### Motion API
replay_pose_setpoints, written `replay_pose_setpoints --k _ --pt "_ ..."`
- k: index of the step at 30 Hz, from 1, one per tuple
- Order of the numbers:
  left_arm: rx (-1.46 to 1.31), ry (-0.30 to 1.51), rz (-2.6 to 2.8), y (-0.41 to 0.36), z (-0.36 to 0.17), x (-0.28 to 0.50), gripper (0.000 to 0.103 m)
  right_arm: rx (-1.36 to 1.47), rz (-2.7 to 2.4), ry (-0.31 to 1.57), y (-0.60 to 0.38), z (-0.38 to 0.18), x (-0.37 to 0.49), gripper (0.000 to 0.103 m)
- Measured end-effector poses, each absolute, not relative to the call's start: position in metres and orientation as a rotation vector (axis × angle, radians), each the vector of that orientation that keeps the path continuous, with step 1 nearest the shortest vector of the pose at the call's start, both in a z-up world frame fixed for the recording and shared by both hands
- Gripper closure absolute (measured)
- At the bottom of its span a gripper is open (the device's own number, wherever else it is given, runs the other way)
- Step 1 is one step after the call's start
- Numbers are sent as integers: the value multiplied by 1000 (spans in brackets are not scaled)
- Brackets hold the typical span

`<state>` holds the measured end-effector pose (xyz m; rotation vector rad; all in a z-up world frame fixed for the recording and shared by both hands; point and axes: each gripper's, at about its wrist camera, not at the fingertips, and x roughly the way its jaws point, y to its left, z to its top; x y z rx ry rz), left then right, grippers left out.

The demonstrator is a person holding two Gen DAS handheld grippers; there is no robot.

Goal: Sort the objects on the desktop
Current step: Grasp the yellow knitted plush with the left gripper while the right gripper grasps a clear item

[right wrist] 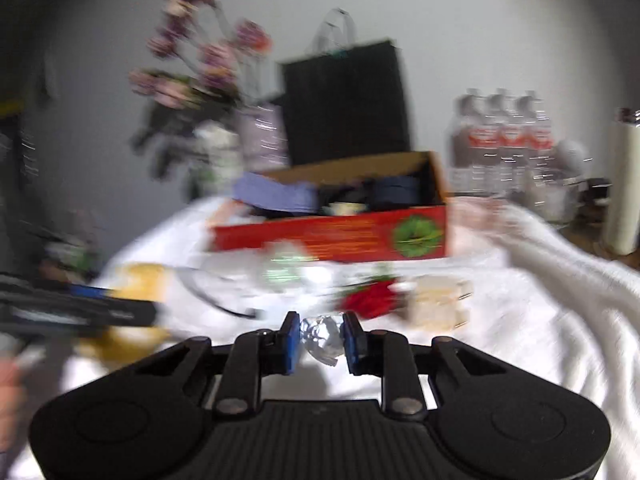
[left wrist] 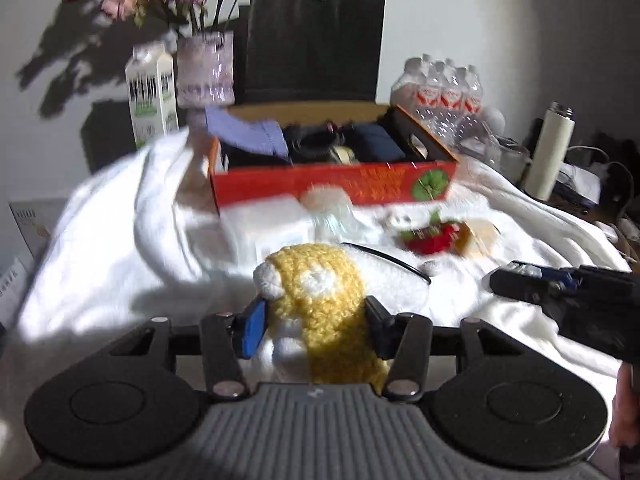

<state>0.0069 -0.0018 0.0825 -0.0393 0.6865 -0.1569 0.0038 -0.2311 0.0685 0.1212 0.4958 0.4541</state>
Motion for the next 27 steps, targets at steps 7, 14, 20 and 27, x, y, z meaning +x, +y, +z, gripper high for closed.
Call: replay_pose_setpoints --k 7,14,20,27 --pt "-54 719 -192 -6 69 -19 52 -17 527 453 -185 69 -28 82" --pt "-87 700 -249 2 76 -50 52 -15 330 494 -192 51 -4 82" --pt "-214 623 -172 42 97 -58 52 62 323 491 -220 60 -17 82" --pt "-284 574 -214 60 154 -5 52 65 432 398 -232 120 -25 82"
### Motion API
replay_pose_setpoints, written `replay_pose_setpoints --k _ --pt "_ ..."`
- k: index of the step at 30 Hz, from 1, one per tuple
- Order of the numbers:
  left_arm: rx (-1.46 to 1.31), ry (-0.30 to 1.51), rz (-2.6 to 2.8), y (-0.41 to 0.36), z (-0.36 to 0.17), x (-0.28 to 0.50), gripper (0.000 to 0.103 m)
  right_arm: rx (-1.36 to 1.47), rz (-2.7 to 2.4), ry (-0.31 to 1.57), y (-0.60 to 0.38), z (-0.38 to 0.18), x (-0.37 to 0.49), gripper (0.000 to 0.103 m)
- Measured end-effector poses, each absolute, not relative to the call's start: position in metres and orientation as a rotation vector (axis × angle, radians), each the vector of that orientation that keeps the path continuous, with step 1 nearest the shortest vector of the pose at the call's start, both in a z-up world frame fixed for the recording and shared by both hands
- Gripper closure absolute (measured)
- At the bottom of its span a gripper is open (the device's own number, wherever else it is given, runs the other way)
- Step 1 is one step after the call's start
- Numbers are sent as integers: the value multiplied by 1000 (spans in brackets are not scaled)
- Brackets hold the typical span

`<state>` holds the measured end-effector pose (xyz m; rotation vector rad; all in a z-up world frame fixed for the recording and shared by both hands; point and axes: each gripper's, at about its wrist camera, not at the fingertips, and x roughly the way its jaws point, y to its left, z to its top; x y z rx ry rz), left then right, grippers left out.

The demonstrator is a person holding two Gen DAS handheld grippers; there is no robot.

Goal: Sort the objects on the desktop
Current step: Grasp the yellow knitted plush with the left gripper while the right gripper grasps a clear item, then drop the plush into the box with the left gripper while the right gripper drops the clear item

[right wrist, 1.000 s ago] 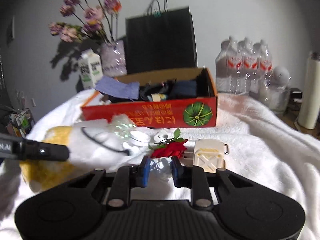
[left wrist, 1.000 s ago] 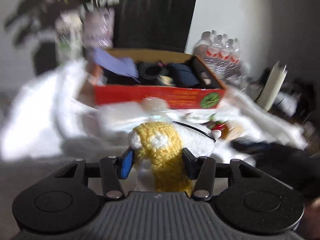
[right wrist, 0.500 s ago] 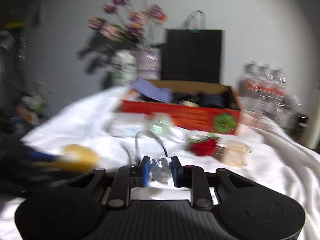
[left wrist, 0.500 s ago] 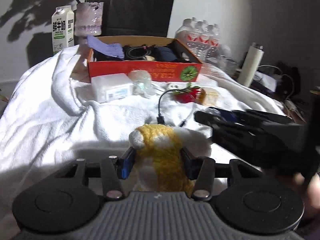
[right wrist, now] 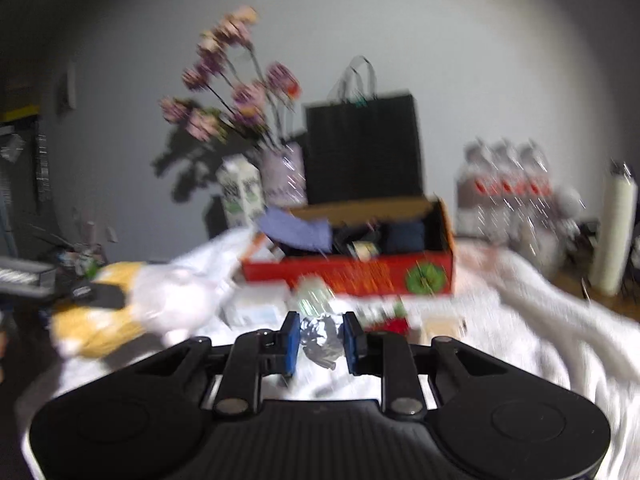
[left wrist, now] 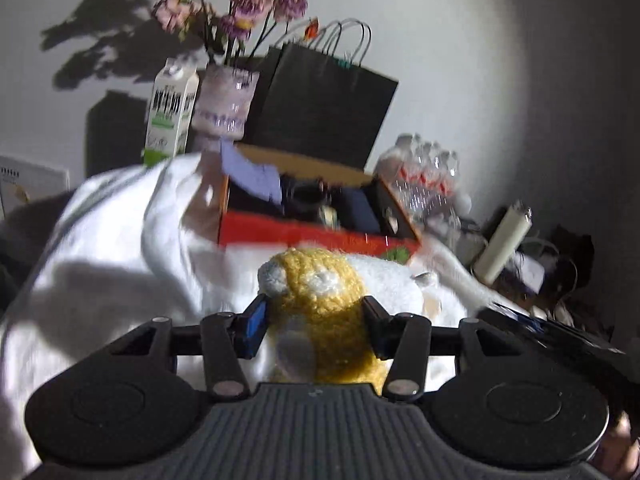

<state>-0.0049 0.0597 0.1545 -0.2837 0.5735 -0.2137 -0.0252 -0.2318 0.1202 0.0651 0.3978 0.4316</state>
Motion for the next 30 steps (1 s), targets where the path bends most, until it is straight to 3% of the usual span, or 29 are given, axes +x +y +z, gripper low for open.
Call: replay_pose_setpoints --k 9,17,20,22,23,26,30 --pt "-178 599 -136 49 175 174 52 61 493 395 -232 191 101 82" --pt "-140 649 -73 50 119 329 51 61 356 587 -209 168 292 82" --pt "-126 711 -78 49 99 370 46 2 288 658 -201 142 348 82" --pt "-92 736 -47 47 92 387 32 -21 240 687 -198 126 376 80" --pt "-86 735 -52 46 93 391 31 -32 223 697 -197 119 387 78" --pt "-92 673 -69 47 104 390 15 -55 148 717 -196 109 414 45" --pt "-109 655 -70 49 121 383 11 -19 155 698 -195 115 414 40"
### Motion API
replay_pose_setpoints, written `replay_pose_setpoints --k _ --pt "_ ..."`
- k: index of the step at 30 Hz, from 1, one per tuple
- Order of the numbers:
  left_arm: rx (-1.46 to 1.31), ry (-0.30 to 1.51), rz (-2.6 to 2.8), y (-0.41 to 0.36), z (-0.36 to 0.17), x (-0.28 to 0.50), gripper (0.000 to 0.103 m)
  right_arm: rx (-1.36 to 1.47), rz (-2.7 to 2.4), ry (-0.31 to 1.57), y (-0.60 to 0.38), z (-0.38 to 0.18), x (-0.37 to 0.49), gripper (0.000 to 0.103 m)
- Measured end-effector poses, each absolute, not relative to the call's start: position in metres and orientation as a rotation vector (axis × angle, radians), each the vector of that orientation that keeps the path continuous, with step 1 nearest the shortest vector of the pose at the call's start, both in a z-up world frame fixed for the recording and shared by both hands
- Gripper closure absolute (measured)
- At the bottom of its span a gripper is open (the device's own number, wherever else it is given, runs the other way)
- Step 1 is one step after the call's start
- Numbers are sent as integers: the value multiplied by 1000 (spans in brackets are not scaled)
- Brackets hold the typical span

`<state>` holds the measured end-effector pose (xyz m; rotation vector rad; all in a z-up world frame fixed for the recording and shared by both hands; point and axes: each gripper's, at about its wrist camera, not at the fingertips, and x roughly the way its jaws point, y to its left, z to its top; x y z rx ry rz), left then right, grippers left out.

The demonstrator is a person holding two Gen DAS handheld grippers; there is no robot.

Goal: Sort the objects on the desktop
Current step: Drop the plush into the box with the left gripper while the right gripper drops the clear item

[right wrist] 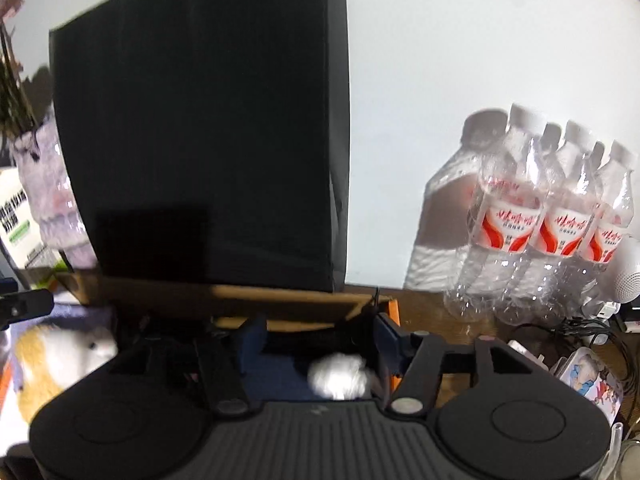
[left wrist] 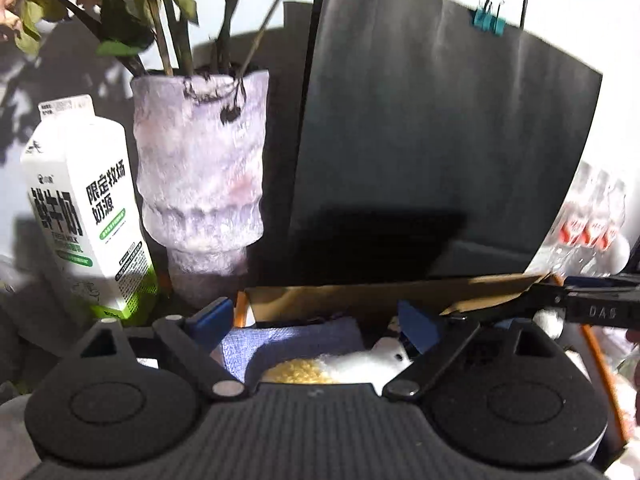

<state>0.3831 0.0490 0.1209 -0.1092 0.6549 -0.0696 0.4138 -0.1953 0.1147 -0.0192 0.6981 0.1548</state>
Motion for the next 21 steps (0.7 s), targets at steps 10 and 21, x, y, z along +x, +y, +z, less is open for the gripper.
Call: replay_pose_setpoints --k 10,21 --pt "-115 838 48 49 135 336 8 -24 226 690 -190 155 346 24" --pt "-27 753 -49 31 145 162 1 17 313 692 -216 139 198 15"
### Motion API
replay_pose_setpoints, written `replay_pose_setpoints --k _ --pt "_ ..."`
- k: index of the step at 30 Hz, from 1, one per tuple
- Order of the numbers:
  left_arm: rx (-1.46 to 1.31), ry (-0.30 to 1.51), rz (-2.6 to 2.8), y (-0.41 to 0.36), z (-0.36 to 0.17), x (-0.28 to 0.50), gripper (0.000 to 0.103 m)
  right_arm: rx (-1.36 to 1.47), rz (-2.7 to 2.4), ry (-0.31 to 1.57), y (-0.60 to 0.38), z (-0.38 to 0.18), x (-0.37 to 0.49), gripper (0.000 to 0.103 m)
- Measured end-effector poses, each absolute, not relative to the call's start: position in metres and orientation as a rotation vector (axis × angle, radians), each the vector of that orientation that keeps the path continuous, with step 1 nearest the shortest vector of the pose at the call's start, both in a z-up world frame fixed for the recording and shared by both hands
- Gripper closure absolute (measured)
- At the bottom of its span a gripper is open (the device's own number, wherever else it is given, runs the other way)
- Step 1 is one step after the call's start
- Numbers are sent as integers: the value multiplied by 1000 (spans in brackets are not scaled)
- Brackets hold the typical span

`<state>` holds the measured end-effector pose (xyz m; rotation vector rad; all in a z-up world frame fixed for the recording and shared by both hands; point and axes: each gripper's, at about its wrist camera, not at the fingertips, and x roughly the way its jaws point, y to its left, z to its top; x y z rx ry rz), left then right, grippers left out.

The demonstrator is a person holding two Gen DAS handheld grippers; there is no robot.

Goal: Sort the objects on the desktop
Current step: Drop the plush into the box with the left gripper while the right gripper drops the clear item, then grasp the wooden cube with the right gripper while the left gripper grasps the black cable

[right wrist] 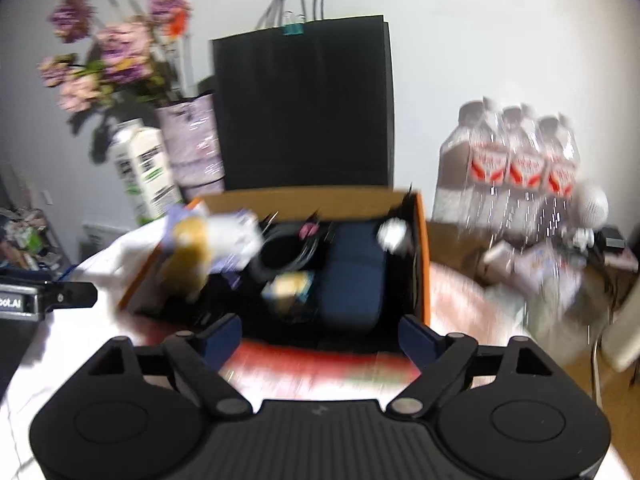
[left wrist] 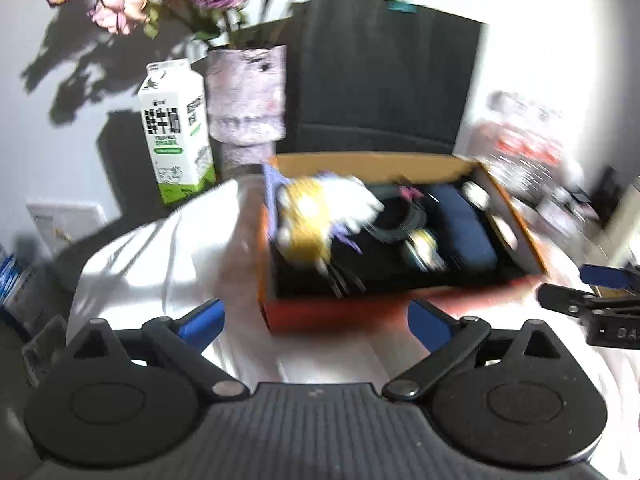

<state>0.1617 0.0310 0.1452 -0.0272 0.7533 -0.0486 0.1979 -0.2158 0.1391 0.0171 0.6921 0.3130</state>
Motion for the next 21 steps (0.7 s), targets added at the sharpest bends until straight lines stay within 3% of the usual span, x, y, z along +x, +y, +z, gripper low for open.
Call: replay_pose_setpoints --k 11,21 --pt "-76 645 -157 8 74 -18 0 3 315 603 -240 60 -1 12" --pt "-20 657 -103 9 35 -61 0 73 271 597 -239 18 -40 12"
